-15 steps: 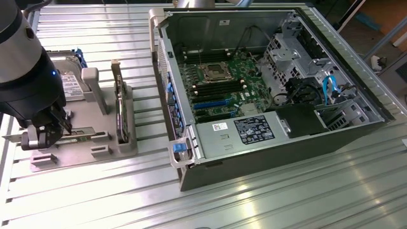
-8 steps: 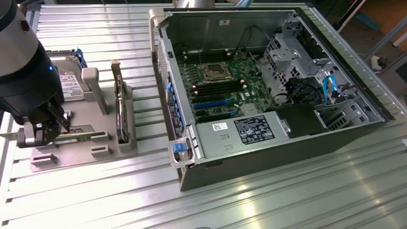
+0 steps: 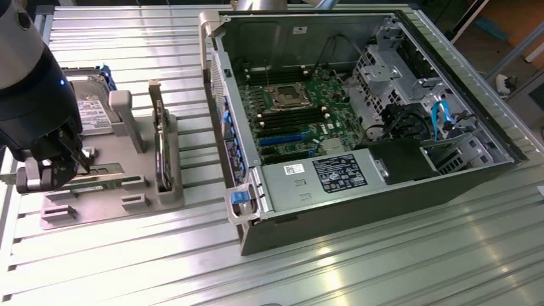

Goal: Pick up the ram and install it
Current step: 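Pick up the ram and move it above insertion slot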

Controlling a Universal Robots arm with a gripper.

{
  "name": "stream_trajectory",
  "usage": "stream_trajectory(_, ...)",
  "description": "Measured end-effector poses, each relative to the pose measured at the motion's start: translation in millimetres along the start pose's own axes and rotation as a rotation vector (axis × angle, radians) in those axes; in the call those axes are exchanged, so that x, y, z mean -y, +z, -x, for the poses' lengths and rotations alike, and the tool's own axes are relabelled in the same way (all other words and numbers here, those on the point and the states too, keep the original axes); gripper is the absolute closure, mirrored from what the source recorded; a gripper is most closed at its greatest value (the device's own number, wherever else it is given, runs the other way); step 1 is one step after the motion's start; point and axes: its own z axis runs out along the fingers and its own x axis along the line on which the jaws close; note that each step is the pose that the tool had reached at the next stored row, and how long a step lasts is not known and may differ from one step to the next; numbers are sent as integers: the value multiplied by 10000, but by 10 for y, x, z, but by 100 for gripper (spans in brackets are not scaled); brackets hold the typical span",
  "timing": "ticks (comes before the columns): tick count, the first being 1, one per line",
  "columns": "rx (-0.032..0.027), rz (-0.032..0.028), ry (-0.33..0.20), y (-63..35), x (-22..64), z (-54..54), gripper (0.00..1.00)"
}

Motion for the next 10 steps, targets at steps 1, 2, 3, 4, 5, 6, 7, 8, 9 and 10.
stream_trajectory(1, 1, 0, 0, -19, -1, 2, 88)
stream_trajectory(2, 0, 0, 0, -38, -2, 3, 88)
stream_trajectory(3, 1, 0, 0, -47, -2, 4, 88)
stream_trajectory(4, 1, 0, 0, -60, -2, 5, 88)
stream_trajectory(5, 1, -1, 0, -71, -3, 5, 88)
stream_trajectory(6, 1, -1, 0, -82, -4, 6, 88)
stream_trajectory(7, 1, -1, 0, -96, -4, 7, 88)
stream_trajectory(8, 1, -1, 0, -107, -5, 8, 88)
stream_trajectory(9, 1, 0, 0, -120, -5, 9, 88)
stream_trajectory(10, 0, 0, 0, -131, -6, 10, 88)
